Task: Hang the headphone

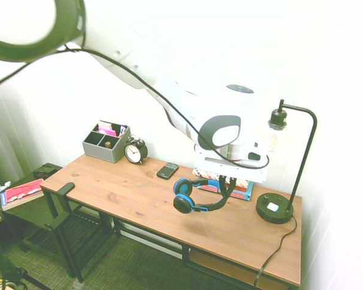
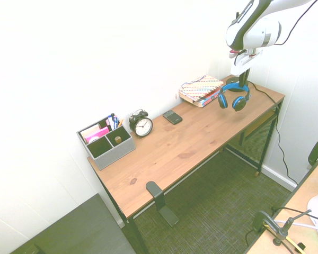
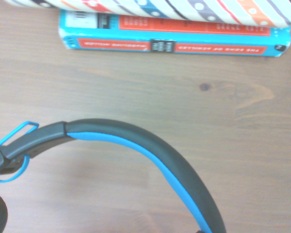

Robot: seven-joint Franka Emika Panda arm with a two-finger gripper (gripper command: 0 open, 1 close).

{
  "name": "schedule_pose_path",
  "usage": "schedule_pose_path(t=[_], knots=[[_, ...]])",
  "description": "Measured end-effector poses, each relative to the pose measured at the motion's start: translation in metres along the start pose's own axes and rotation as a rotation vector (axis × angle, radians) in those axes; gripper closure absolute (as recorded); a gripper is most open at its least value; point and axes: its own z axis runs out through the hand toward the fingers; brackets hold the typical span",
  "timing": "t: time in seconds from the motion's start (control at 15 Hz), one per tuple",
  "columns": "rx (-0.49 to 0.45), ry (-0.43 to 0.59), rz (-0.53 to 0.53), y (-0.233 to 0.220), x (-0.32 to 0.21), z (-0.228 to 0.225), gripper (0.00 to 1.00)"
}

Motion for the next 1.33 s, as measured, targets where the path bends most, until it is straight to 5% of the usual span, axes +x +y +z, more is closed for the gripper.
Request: schedule_pose_path(t=[0.27, 0.73, 1.07, 1.33], knots=[[0.040, 0.057, -0.070, -0.079, -0.088, -0.044, 1.00], [0.042, 0.109, -0.258, -0.238, -0.334, -0.063, 1.00], [0.079, 0.174, -0.319, -0.285, -0.406, -0.022, 1.00], [0.043, 0.248, -0.430, -0.271, -0.466, 0.013, 1.00]])
